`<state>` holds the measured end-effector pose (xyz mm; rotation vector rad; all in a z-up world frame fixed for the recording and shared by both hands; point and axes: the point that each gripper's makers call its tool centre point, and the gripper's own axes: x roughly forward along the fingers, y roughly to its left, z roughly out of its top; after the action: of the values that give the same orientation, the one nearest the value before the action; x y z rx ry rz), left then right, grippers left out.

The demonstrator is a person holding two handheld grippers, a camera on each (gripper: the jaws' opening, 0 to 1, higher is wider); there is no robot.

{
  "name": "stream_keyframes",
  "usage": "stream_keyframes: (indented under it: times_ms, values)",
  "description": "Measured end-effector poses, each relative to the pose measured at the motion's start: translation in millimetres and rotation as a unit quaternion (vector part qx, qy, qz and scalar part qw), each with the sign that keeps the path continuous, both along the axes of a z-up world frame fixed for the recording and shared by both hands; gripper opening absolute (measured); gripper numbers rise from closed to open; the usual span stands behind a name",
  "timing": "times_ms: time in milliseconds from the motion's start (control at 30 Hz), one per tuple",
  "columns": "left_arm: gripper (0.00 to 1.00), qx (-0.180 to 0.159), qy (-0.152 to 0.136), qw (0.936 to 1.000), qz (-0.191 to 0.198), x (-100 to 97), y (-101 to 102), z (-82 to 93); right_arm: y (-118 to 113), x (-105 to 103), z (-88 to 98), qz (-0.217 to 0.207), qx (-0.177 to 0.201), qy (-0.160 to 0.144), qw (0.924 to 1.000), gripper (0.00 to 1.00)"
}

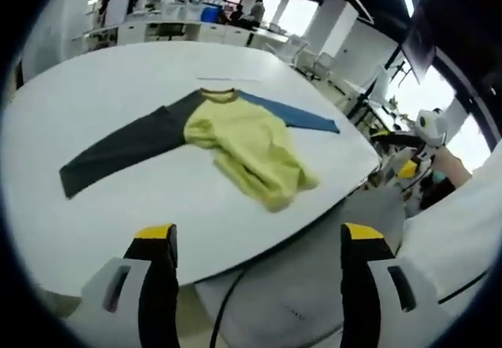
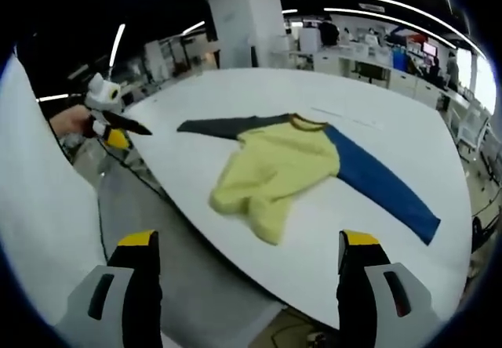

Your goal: Fold the garment on the visible template until the final outline fits inside the template.

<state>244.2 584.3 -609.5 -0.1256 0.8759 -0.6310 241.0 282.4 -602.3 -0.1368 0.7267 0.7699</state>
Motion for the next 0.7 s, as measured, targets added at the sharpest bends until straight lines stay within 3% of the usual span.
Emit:
stream_keyframes:
  times_ms: [533,700]
  values:
    - [0.58,0.018,-0.018,0.9995,-0.018,24.3,-4,-10.3,2,23,-17.3,-0.002,0.007,0.010,0.9999,0.80]
    - [0.57,0.020,-0.012,0.9995,-0.021,32.6,-7,-18.7,4,28,-23.0,-0.003,0.014,0.016,0.9998,0.78]
